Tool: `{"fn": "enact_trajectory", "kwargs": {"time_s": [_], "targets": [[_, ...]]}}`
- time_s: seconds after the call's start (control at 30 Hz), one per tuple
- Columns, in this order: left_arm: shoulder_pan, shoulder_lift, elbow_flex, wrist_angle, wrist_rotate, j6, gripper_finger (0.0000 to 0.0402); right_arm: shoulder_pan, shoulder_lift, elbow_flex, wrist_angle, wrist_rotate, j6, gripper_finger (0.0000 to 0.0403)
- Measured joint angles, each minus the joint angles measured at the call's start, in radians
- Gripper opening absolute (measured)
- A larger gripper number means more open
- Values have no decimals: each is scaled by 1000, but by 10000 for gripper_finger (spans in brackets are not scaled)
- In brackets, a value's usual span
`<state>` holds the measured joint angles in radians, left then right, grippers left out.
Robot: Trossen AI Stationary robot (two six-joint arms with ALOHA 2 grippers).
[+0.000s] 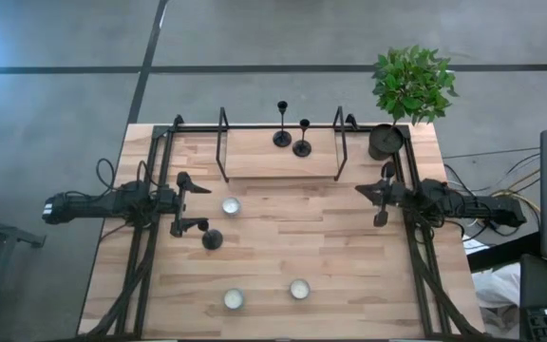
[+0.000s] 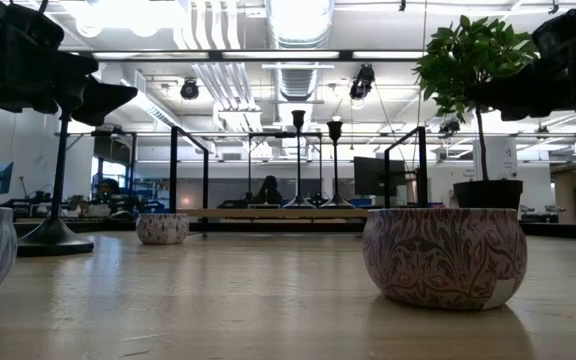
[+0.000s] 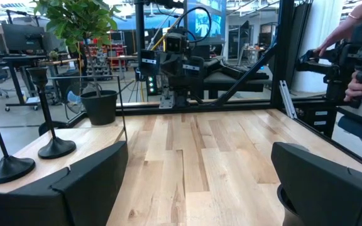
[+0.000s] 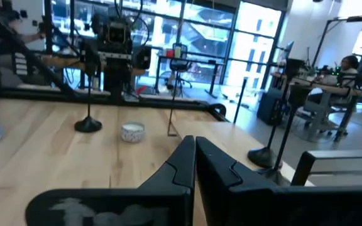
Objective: Pick & Place candle stick holders
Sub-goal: Put the black candle holder on the shelf
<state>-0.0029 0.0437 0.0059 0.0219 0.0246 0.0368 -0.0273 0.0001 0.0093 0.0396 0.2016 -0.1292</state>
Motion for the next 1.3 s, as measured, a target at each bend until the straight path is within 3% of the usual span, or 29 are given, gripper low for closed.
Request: {"fn": "enact_trajectory", "kwargs": {"time_s": [0.4,1.3], "targets": [[1,0,0,0,0,0,399,1,86,0,0,-1,108,8],[0,0,0,0,0,0,399,1,133,0,1,0,77,9]]}}
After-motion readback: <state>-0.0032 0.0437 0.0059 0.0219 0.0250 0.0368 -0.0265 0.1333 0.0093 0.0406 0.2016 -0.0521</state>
